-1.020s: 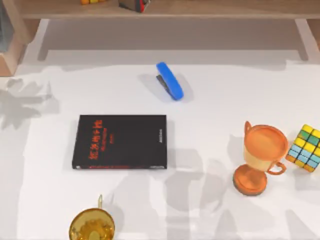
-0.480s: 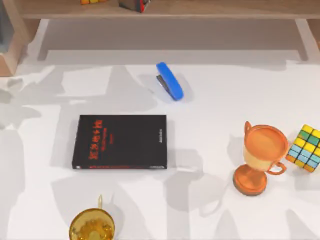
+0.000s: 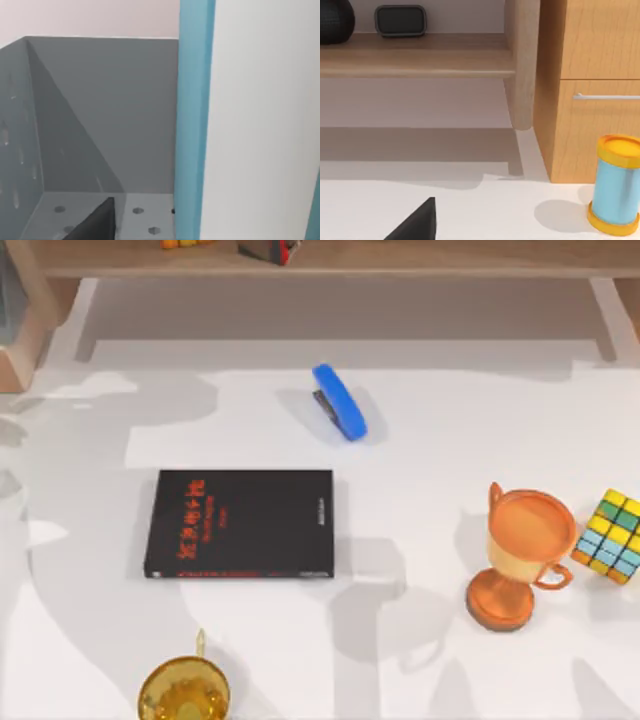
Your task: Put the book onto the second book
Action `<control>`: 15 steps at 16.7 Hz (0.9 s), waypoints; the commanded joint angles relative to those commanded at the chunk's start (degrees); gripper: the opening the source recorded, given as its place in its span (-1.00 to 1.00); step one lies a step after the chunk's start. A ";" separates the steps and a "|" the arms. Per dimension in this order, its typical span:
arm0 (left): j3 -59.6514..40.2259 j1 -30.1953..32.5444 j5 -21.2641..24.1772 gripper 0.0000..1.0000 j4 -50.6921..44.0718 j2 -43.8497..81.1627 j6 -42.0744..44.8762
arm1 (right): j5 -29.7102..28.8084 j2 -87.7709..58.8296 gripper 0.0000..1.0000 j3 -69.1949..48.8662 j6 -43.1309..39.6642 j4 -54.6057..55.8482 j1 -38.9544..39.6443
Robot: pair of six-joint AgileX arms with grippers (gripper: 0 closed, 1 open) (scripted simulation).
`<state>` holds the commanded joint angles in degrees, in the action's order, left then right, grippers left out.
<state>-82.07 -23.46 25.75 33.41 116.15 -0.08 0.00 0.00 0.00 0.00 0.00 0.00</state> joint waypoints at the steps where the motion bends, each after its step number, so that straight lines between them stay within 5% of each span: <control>1: 0.00 0.00 0.00 1.00 0.00 0.00 0.00 | 0.00 0.00 1.00 0.00 0.00 0.00 0.00; 15: -8.73 1.59 -1.51 1.00 -2.96 5.72 -0.07 | 0.00 0.00 1.00 0.00 0.00 0.00 0.00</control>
<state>-90.80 -21.87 24.24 30.45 121.87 -0.15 0.00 0.00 0.00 0.00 0.00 0.00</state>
